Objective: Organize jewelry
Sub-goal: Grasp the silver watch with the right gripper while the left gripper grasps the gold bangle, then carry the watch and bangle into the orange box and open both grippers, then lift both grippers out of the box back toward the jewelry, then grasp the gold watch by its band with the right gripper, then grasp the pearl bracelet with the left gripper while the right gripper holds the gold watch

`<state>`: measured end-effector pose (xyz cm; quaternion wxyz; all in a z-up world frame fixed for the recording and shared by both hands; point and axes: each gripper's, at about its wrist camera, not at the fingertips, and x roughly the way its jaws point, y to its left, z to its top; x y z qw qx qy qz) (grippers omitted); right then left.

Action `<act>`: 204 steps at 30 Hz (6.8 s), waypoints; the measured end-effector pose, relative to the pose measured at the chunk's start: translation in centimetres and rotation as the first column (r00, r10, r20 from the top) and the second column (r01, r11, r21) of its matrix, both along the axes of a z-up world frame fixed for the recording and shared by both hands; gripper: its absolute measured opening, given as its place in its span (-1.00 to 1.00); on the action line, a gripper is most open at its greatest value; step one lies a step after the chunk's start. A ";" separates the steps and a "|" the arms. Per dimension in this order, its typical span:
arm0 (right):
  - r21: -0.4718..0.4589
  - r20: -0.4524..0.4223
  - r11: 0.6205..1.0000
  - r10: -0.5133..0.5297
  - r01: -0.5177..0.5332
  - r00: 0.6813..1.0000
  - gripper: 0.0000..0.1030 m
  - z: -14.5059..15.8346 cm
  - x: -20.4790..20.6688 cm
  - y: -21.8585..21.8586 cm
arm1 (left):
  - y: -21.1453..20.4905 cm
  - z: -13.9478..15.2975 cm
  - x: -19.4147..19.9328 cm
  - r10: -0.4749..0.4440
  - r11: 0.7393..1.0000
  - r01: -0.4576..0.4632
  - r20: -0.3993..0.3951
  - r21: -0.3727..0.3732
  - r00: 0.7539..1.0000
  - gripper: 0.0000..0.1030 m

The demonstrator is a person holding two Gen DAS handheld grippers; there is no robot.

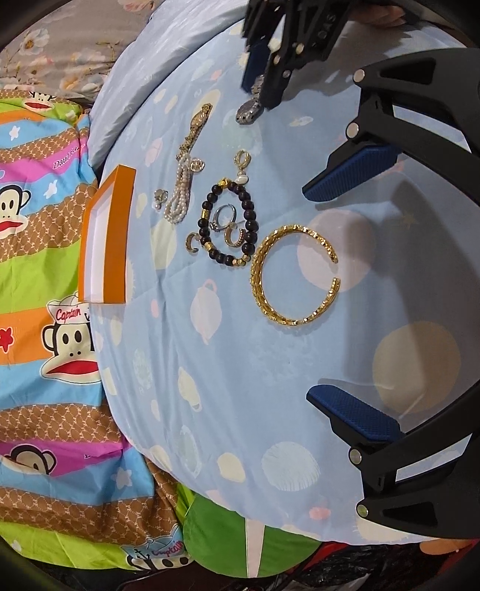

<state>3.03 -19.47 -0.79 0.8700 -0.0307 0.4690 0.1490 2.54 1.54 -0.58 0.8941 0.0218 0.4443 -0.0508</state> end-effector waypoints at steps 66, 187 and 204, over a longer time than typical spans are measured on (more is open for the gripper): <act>0.117 0.201 0.984 -0.156 0.134 0.967 -0.60 7.3 26.4 -2.7 | -5.6 8.3 27.9 -0.098 0.993 0.110 0.230 -0.040 0.968 0.10; 0.108 0.049 0.980 -0.175 0.169 0.983 -0.59 -0.3 5.7 -3.9 | -7.0 2.0 9.9 -0.125 0.987 0.127 0.020 -0.098 0.992 0.58; 0.114 0.041 0.983 -0.147 0.141 0.988 -0.58 -0.3 5.7 -3.6 | -5.9 -0.8 11.1 -0.109 0.994 0.107 -0.070 -0.030 0.992 0.30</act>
